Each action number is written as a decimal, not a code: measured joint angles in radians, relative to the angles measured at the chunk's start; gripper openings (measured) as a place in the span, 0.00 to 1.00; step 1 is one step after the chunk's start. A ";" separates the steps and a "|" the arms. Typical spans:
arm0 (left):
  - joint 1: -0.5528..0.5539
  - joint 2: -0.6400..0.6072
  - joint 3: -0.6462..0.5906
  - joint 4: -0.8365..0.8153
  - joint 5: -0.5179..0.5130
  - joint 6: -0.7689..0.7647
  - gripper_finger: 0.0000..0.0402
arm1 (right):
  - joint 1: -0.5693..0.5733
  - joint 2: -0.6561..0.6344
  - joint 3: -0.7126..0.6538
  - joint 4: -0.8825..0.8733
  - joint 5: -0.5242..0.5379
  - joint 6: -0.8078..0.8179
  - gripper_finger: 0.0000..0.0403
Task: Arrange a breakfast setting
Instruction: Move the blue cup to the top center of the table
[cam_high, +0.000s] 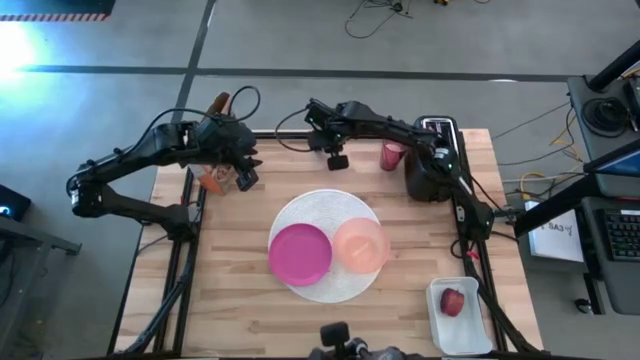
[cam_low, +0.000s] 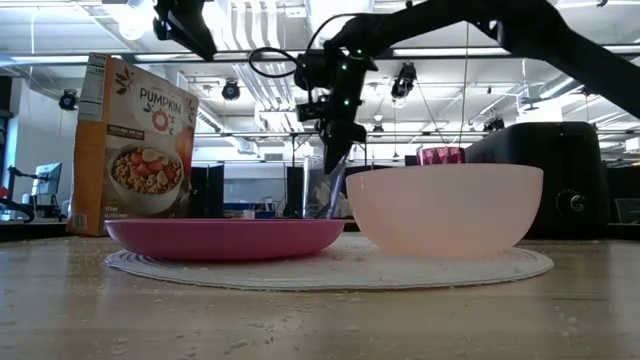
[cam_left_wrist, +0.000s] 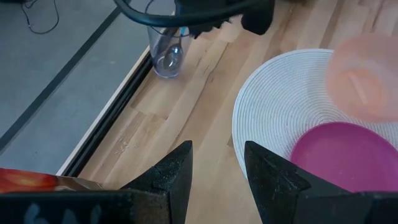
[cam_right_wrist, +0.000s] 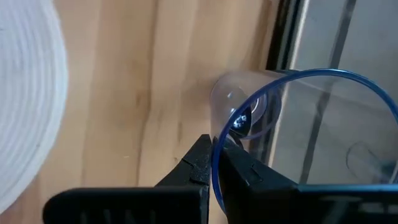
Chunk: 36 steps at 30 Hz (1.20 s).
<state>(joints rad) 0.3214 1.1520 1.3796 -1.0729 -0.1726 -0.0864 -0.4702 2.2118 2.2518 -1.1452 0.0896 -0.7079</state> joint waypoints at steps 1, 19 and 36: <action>0.000 -0.001 0.000 0.000 0.000 0.001 0.32 | -0.002 0.004 0.009 -0.009 -0.003 0.001 0.02; 0.000 -0.002 0.000 -0.008 0.000 0.029 0.32 | 0.001 -0.033 0.037 -0.111 -0.019 0.044 0.02; 0.000 -0.002 0.000 -0.008 0.000 0.026 0.32 | 0.001 -0.033 0.036 -0.113 -0.087 0.082 0.12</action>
<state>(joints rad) 0.3214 1.1496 1.3796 -1.0810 -0.1726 -0.0605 -0.4690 2.1784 2.2879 -1.2583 0.0027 -0.6262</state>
